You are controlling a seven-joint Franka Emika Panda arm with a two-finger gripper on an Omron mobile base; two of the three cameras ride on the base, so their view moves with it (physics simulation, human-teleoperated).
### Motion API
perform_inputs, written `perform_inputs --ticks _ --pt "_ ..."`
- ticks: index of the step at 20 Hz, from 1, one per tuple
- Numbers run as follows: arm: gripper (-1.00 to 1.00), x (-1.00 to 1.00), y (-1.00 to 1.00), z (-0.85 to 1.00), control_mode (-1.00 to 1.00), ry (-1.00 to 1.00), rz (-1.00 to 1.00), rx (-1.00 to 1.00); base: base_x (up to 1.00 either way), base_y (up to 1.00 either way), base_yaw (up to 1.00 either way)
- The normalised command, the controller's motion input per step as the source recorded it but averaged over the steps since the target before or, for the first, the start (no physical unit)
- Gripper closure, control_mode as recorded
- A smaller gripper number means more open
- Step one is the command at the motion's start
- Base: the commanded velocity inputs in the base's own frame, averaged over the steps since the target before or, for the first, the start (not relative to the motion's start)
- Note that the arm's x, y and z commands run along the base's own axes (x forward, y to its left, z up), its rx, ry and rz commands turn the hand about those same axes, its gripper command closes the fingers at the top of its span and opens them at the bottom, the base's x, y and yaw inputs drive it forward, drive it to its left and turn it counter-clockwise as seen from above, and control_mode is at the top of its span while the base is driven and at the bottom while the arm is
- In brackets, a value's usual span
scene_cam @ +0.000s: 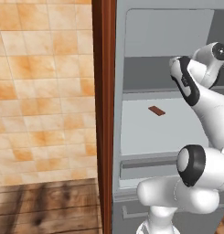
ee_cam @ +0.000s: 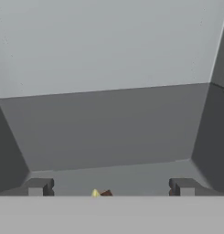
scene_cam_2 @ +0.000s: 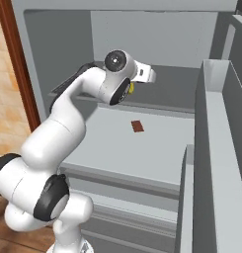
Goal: Take the lemon wedge from the fridge and place it on the plate with fish on the dining counter.
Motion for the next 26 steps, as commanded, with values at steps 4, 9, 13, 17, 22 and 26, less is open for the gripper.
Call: perform_inputs --ticks 4,9,13,17,22,26 --pt "-1.0 -0.41 0.19 0.0 -1.0 0.0 0.0 0.0 0.0 0.0 0.0" --pt "-1.0 -0.15 0.1 -0.02 -1.0 0.02 0.0 0.0 0.0 0.0 0.0" --pt "-1.0 0.0 0.02 -0.14 -1.0 0.08 0.0 0.0 0.0 0.0 0.0" --pt "-1.0 -0.04 0.0 -0.06 -1.0 0.05 0.0 0.0 0.0 0.0 0.0" --pt "-1.0 -0.15 0.0 -0.1 -1.0 0.05 0.0 0.0 0.0 0.0 0.0" --pt "-1.0 -0.06 0.0 -0.15 -1.0 0.03 0.0 0.0 0.0 0.0 0.0"
